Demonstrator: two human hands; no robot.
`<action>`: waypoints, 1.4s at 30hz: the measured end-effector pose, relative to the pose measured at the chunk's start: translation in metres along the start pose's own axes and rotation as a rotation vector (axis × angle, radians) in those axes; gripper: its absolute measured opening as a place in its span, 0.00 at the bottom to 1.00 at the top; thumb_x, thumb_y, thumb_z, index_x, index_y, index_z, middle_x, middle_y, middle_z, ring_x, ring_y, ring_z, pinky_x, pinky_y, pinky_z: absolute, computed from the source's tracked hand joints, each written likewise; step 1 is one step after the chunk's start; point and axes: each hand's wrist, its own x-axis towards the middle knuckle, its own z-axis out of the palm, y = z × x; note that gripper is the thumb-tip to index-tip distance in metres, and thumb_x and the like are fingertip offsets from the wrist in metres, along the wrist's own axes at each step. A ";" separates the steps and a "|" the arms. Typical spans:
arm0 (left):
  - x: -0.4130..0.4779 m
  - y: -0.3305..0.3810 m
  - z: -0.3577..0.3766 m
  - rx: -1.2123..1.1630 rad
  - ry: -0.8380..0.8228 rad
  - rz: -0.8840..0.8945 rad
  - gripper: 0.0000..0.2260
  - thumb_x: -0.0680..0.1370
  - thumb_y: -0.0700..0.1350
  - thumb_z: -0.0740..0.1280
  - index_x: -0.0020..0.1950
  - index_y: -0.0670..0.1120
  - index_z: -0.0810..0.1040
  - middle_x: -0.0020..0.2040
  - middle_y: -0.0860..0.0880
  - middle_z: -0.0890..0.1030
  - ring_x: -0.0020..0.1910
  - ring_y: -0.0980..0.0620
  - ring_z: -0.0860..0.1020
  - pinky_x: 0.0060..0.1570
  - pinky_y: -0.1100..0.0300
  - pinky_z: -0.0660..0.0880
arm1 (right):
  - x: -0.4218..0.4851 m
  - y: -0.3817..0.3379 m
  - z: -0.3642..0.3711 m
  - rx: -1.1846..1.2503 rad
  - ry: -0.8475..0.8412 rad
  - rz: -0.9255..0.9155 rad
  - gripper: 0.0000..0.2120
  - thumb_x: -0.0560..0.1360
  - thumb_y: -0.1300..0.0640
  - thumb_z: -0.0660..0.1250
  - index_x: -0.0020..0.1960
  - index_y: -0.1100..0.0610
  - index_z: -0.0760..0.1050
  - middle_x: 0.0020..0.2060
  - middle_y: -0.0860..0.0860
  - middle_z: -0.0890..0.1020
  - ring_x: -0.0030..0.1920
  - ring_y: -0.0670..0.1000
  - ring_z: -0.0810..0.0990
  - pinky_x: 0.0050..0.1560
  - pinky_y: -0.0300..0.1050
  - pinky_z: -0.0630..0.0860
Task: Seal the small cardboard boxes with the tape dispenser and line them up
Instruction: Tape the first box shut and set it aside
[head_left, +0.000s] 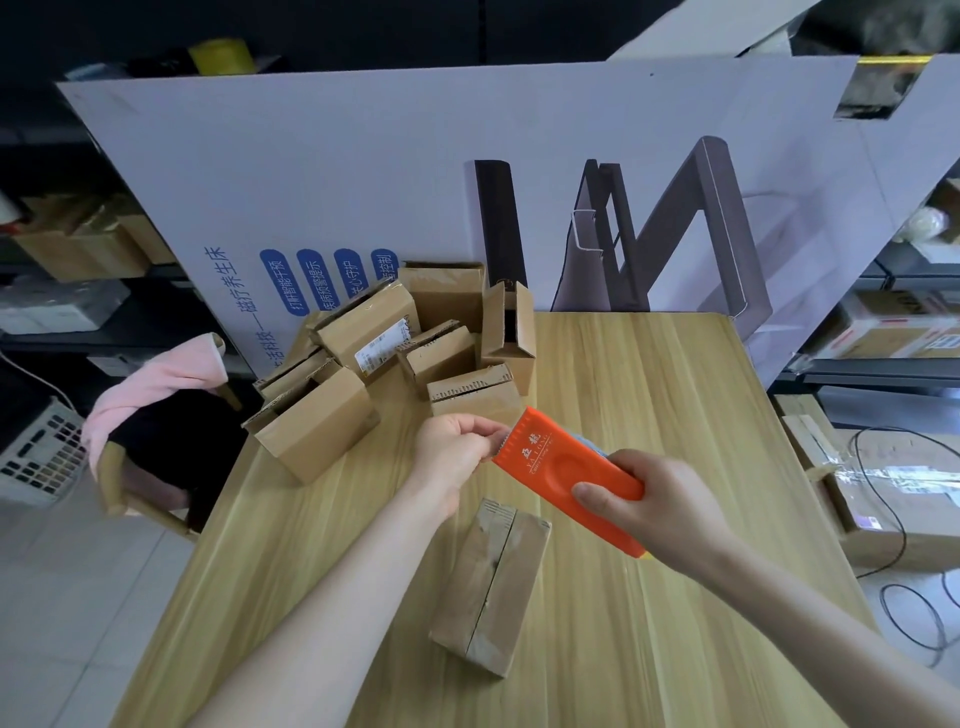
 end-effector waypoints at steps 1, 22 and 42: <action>0.004 0.001 0.000 0.020 0.014 -0.014 0.07 0.74 0.35 0.71 0.38 0.45 0.82 0.34 0.52 0.82 0.31 0.60 0.76 0.45 0.62 0.72 | 0.001 -0.005 0.000 -0.027 -0.001 0.011 0.11 0.70 0.40 0.69 0.36 0.43 0.72 0.30 0.43 0.79 0.31 0.41 0.78 0.28 0.36 0.68; 0.056 -0.022 -0.015 0.010 0.245 -0.172 0.05 0.69 0.34 0.74 0.40 0.44 0.84 0.44 0.48 0.85 0.53 0.47 0.81 0.57 0.53 0.77 | -0.009 0.025 -0.038 -0.199 -0.055 0.157 0.12 0.68 0.39 0.70 0.36 0.46 0.75 0.26 0.44 0.78 0.27 0.41 0.77 0.27 0.37 0.67; 0.052 -0.090 0.009 0.078 0.338 -0.330 0.08 0.70 0.35 0.72 0.34 0.48 0.80 0.41 0.47 0.84 0.38 0.49 0.77 0.41 0.61 0.71 | -0.019 0.038 0.002 -0.322 -0.207 0.222 0.15 0.68 0.34 0.67 0.44 0.44 0.76 0.33 0.42 0.79 0.32 0.39 0.77 0.27 0.36 0.66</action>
